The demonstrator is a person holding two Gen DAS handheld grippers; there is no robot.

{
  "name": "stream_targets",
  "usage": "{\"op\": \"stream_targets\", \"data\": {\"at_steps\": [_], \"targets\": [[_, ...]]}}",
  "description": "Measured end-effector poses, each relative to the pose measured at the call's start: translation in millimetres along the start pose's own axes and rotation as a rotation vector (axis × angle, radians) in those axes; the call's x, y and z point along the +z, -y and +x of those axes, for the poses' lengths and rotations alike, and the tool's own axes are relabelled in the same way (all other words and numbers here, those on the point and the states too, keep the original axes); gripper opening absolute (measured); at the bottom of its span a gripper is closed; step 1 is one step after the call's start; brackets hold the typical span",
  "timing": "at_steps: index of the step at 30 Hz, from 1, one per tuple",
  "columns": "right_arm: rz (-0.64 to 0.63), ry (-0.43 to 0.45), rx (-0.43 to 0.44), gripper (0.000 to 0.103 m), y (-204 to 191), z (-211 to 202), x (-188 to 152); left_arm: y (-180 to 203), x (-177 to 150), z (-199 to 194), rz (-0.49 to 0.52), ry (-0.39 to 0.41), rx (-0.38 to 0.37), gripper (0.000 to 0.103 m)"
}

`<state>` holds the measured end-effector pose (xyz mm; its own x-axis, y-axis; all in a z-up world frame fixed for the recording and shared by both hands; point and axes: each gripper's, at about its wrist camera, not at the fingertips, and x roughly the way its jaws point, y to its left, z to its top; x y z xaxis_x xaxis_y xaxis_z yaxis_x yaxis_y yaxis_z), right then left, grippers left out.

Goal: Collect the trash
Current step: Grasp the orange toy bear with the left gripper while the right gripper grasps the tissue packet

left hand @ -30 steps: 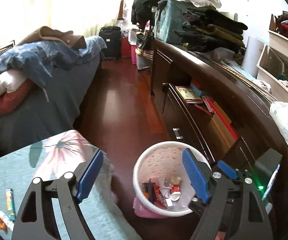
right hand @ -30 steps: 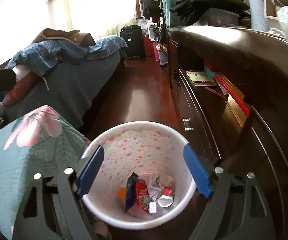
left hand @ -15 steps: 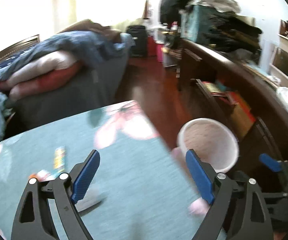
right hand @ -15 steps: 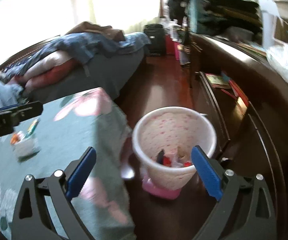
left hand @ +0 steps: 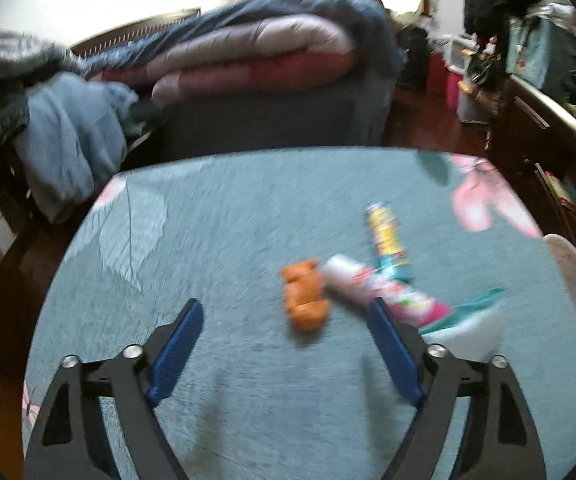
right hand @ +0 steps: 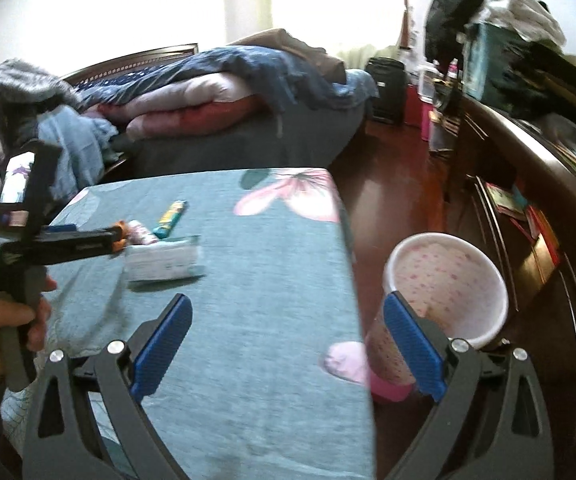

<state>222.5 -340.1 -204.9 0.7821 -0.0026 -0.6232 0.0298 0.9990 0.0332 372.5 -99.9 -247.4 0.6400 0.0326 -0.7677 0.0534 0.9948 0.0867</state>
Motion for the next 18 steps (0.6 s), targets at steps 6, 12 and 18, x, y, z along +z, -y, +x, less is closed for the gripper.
{"op": "stream_targets", "data": {"at_steps": [6, 12, 18], "targets": [[-0.053, -0.007, 0.023, 0.097, -32, 11, 6, -8, 2, 25, -0.004, -0.031, -0.039, 0.073], [-0.080, -0.033, 0.038, 0.097, -55, 30, 14, -9, 7, 38, 0.013, -0.021, -0.065, 0.062], [-0.086, -0.089, 0.079, 0.097, -77, 66, 21, -7, 7, 36, 0.037, -0.001, -0.114, 0.023]]}}
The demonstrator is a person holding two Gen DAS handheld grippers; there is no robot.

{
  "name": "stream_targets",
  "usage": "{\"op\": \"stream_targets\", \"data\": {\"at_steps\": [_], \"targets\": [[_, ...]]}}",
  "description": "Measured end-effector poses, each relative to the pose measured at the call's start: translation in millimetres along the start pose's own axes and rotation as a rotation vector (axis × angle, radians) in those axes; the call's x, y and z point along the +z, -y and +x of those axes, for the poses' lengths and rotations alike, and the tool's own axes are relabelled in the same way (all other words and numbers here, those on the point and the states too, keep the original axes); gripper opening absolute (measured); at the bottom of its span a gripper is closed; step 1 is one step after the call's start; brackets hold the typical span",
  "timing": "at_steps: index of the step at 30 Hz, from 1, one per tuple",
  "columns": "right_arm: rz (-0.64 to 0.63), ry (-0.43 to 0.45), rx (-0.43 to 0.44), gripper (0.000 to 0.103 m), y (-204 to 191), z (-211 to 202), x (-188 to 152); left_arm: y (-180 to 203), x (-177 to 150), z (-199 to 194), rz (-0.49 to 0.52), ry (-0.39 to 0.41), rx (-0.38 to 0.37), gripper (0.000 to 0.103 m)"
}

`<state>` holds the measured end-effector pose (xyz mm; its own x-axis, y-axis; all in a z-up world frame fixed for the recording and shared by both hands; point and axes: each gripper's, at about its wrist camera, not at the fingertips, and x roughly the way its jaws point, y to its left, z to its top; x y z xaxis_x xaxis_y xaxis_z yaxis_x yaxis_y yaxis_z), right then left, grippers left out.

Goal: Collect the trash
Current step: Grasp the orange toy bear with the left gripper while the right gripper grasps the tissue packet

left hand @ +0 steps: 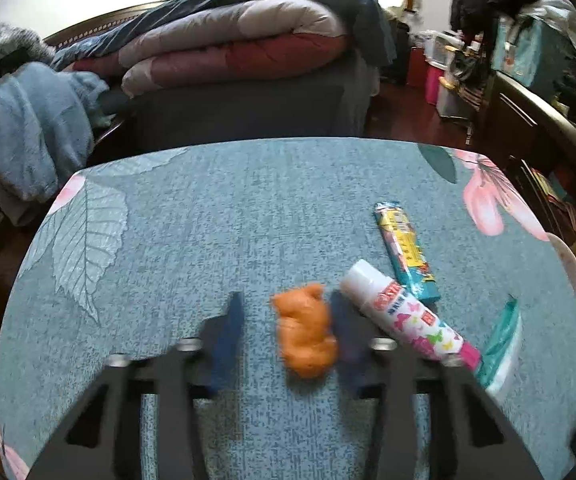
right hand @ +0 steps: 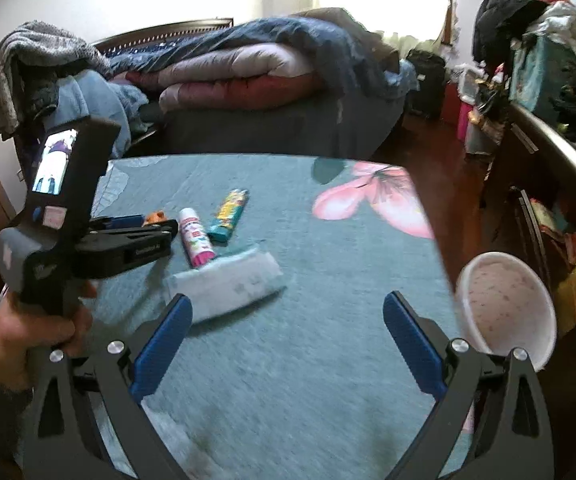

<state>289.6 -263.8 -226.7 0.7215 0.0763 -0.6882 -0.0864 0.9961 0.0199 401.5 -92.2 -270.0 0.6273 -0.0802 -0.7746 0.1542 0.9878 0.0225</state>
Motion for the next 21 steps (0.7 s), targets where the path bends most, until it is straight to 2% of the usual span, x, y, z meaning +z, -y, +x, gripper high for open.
{"op": "stream_targets", "data": {"at_steps": [6, 13, 18, 21], "targets": [[-0.021, -0.086, 0.065, 0.099, -24, 34, 9, -9, -8, -10, 0.013, 0.005, -0.017, 0.022], [0.124, -0.166, 0.155, 0.099, -34, 51, 9, -38, -12, -32, -0.040, 0.013, -0.056, 0.022], [0.209, -0.209, 0.186, 0.100, -43, 65, 11, -49, -15, -43, -0.050, 0.023, -0.068, 0.022], [0.248, -0.197, 0.177, 0.100, -44, 68, 15, -55, -15, -47, -0.057, 0.031, -0.069, 0.022]]}}
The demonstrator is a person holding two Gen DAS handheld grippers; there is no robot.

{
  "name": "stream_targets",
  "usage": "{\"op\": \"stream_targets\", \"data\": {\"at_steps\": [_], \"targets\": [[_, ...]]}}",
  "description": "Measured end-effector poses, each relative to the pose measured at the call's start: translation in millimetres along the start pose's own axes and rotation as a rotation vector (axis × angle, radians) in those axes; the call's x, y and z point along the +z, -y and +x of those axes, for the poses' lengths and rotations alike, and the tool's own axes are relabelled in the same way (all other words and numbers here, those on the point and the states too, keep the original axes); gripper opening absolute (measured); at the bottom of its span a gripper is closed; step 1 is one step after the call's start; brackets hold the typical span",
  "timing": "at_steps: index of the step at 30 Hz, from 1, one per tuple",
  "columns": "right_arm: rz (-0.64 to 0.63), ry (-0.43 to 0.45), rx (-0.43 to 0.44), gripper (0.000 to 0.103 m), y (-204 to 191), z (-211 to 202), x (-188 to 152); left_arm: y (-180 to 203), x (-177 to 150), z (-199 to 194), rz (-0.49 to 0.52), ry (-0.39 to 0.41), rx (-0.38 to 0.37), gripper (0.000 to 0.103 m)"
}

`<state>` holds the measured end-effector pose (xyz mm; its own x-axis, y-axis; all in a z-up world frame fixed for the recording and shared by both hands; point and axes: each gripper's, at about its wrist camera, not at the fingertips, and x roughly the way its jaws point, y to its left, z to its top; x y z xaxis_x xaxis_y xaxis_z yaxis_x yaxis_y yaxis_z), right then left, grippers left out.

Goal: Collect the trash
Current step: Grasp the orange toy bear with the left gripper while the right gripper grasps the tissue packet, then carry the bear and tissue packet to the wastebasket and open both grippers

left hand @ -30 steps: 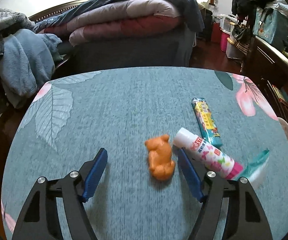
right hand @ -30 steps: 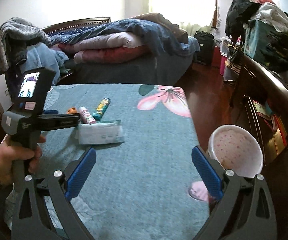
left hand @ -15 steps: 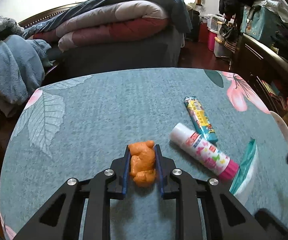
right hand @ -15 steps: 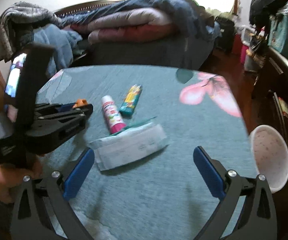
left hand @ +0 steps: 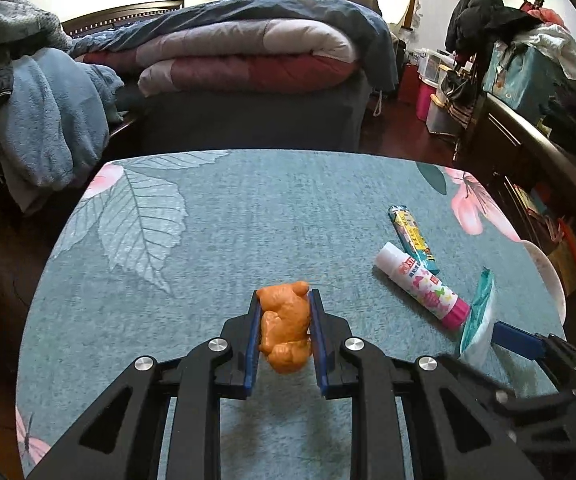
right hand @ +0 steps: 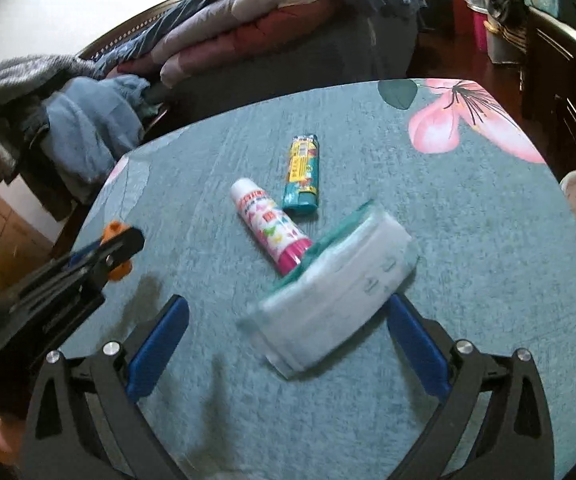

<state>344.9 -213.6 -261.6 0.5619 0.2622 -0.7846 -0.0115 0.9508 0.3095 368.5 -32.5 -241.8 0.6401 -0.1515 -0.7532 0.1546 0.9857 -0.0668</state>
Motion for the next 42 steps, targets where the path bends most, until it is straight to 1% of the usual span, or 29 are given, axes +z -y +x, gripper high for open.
{"op": "stream_targets", "data": {"at_steps": [1, 3, 4, 5, 6, 7, 8, 9, 10, 11, 13, 15, 19, 24, 30, 34, 37, 42], "targets": [[0.019, 0.001, 0.005, 0.099, 1, 1, 1, -2, 0, -1, -0.003, 0.003, -0.002, 0.022], [0.043, 0.013, -0.012, 0.093, 1, 1, 3, -4, -1, -3, -0.008, 0.006, -0.003, 0.022], [0.043, 0.018, -0.027, 0.078, 2, 0, 4, -5, -1, -4, -0.011, 0.006, -0.005, 0.022], [0.038, 0.021, -0.044, 0.066, 1, -1, 3, -6, -2, -5, -0.012, 0.006, -0.007, 0.022], [0.028, 0.019, -0.060, 0.062, 1, -1, 2, -7, -2, -6, -0.012, 0.006, -0.007, 0.022], [0.019, 0.016, -0.071, 0.053, 1, -2, 1, -7, -3, -7, -0.012, 0.007, -0.008, 0.022], [0.010, 0.013, -0.079, 0.042, 2, -3, 0, -7, -3, -8, -0.012, 0.008, -0.010, 0.022], [0.003, 0.008, -0.080, 0.036, 3, -3, -1, -7, -4, -9, -0.013, 0.009, -0.011, 0.022], [0.001, 0.004, -0.076, 0.025, 4, -5, -3, -7, -4, -11, -0.014, 0.012, -0.013, 0.022], [-0.001, -0.001, -0.069, 0.017, 5, -6, -5, -7, -4, -13, -0.016, 0.014, -0.015, 0.022], [-0.001, -0.015, -0.044, 0.014, 5, -6, -9, -6, -5, -19, -0.017, 0.022, -0.018, 0.022], [-0.003, -0.014, -0.030, 0.014, 3, -12, -14, -5, -6, -25, -0.014, 0.029, -0.016, 0.022], [-0.011, 0.012, -0.010, 0.014, 2, -31, -25, -5, -10, -40, -0.013, 0.051, -0.006, 0.022], [-0.018, 0.041, 0.020, 0.014, 1, -60, -38, -4, -15, -58, -0.025, 0.070, -0.010, 0.022], [-0.048, 0.097, 0.023, 0.014, -3, -96, -55, -4, -25, -78, -0.037, 0.087, -0.017, 0.022], [-0.061, 0.129, 0.018, 0.014, -1, -116, -63, 4, -31, -90, -0.034, 0.093, -0.033, 0.022], [-0.064, 0.155, 0.007, 0.014, 4, -132, -71, 15, -33, -103, -0.017, 0.112, -0.056, 0.022], [-0.058, 0.172, -0.007, 0.014, 15, -148, -81, 45, -36, -121, 0.018, 0.143, -0.121, 0.022]]}}
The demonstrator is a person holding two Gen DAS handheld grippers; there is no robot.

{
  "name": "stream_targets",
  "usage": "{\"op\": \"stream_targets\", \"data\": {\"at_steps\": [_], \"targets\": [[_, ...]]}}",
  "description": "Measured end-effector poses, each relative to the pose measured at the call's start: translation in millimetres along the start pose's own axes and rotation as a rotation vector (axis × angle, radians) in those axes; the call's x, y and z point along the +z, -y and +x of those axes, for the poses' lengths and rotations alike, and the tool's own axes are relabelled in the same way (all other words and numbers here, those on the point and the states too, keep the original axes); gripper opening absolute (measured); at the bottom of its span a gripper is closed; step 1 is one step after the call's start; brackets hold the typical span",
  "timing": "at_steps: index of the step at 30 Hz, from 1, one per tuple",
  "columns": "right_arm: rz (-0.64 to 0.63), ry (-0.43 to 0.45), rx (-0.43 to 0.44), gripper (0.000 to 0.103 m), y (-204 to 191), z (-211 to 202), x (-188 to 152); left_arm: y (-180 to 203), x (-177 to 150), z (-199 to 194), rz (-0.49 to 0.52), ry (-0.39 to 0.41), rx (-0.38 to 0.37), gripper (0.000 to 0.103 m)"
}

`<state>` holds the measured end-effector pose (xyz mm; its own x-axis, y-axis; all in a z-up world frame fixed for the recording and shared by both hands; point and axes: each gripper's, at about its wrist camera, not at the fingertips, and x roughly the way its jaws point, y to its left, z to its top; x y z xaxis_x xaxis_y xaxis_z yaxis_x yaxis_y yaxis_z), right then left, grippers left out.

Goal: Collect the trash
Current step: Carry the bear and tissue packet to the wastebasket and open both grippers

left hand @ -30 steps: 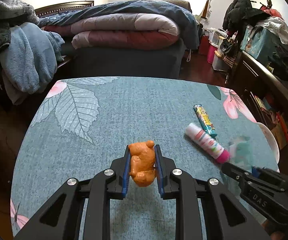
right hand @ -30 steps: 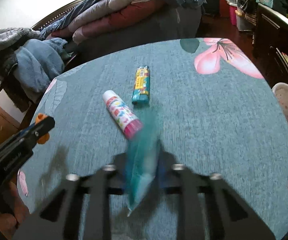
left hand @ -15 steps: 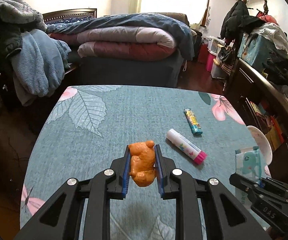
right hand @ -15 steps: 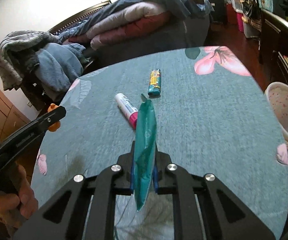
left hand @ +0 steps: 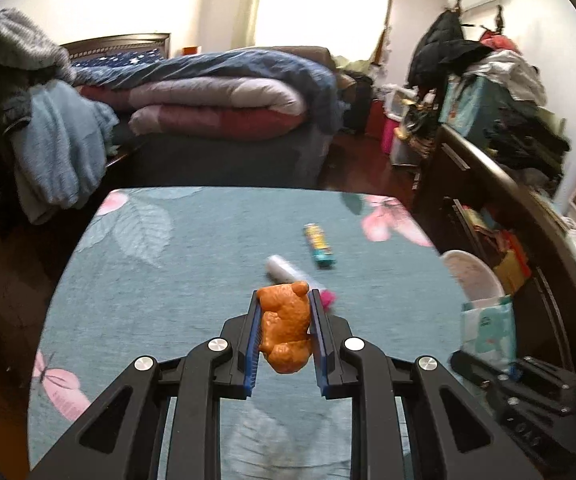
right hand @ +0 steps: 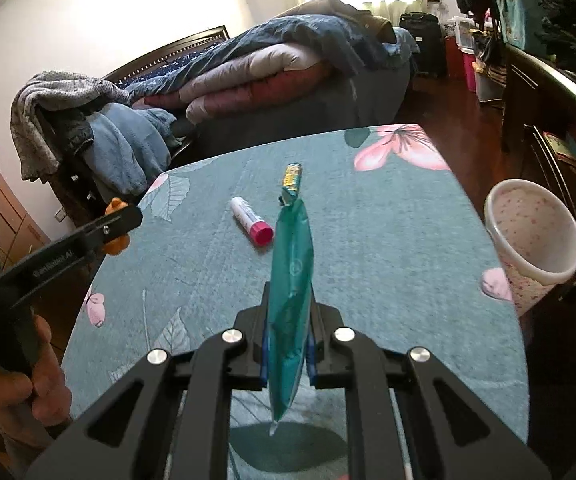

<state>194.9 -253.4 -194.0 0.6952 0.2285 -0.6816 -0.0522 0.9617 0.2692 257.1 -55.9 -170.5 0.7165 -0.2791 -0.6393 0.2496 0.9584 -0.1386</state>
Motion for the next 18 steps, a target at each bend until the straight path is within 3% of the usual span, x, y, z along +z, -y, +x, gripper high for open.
{"op": "stream_targets", "data": {"at_steps": [18], "targets": [[0.117, 0.067, -0.059, 0.014, 81, -51, -21, 107, 5, 0, 0.134, -0.001, -0.130, 0.022]]}}
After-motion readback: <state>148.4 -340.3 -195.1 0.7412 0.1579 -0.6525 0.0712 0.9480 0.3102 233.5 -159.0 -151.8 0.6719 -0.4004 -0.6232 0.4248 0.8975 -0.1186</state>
